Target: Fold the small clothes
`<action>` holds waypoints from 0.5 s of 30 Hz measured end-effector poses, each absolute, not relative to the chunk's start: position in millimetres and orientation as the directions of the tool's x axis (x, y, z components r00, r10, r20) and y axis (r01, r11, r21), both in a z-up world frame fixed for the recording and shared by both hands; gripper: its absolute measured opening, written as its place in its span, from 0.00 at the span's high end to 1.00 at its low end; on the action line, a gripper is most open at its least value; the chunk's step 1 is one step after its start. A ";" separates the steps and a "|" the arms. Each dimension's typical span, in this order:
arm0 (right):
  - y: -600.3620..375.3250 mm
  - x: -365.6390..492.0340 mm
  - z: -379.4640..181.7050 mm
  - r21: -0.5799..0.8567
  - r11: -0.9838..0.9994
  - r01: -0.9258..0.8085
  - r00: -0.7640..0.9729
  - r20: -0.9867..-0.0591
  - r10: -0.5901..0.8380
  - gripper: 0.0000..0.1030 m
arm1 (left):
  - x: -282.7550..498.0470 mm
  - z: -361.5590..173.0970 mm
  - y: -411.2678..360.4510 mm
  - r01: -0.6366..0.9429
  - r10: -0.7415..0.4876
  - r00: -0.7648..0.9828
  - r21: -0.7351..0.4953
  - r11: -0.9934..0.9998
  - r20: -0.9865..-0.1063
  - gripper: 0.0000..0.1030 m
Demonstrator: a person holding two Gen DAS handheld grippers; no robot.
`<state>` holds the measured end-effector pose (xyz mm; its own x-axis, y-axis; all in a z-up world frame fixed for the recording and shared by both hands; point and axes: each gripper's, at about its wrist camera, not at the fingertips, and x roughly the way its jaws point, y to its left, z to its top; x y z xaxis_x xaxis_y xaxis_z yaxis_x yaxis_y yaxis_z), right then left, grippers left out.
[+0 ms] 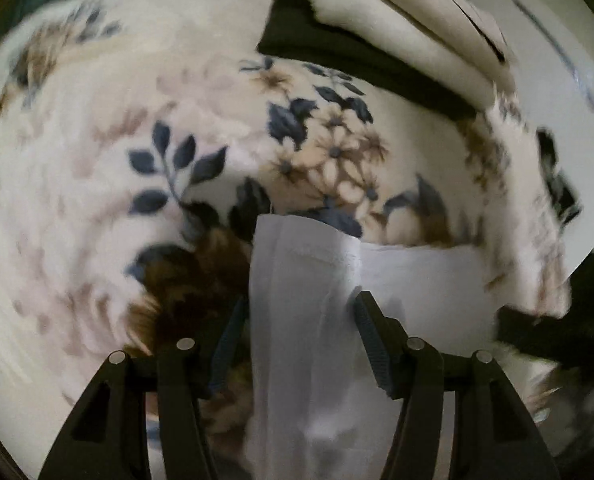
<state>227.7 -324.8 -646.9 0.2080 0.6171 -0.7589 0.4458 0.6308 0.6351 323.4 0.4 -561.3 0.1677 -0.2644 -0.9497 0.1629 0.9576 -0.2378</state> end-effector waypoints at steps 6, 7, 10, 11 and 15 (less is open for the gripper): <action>-312.3 227.3 -650.0 0.563 0.705 0.432 0.172 -0.818 0.548 0.40 | 327.6 -565.1 61.2 0.024 -0.038 0.178 -0.035 0.999 -0.983 0.49; -312.7 225.4 -648.6 0.564 0.704 0.432 0.173 -0.817 0.550 0.40 | 323.4 -560.0 77.1 -0.022 -0.067 0.176 -0.071 0.997 -0.982 0.49; -313.0 215.9 -640.9 0.572 0.701 0.426 0.179 -0.813 0.555 0.40 | 301.1 -543.5 90.5 -0.052 -0.216 0.168 -0.227 0.972 -0.962 0.47; -312.2 211.3 -638.3 0.576 0.700 0.422 0.179 -0.810 0.559 0.40 | 292.1 -539.2 86.2 -0.042 -0.246 0.166 -0.256 0.966 -0.955 0.47; -303.9 195.4 -635.5 0.590 0.688 0.423 0.166 -0.797 0.581 0.40 | 259.5 -543.9 39.5 0.055 -0.293 0.102 -0.289 0.956 -0.951 0.47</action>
<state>195.4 -303.9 -635.5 0.1659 0.5813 -0.7966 0.4233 0.6876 0.5899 259.5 39.5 -543.9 0.1016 -0.2935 -0.9506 0.0554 0.9557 -0.2891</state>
